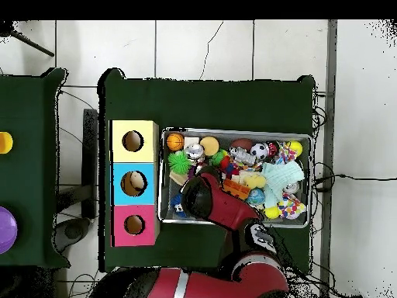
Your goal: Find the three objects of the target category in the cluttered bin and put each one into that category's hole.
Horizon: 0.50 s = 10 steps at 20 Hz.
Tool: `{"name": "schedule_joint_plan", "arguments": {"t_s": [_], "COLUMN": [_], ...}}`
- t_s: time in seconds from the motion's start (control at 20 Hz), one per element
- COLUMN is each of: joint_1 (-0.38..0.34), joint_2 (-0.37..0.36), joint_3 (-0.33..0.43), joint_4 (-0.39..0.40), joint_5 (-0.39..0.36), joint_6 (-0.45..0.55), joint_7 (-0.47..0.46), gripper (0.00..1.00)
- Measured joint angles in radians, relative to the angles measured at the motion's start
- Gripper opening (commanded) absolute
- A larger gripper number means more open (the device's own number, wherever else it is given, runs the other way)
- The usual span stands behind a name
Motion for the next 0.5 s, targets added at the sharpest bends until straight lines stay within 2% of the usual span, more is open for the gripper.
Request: {"name": "schedule_joint_plan", "arguments": {"t_s": [0.5], "joint_1": [0.005], "joint_2": [-0.005], "joint_3": [-0.007], "joint_4": [0.000], "joint_5": [0.016], "joint_6": [0.001], "joint_7": [0.000], "gripper": [0.00]}}
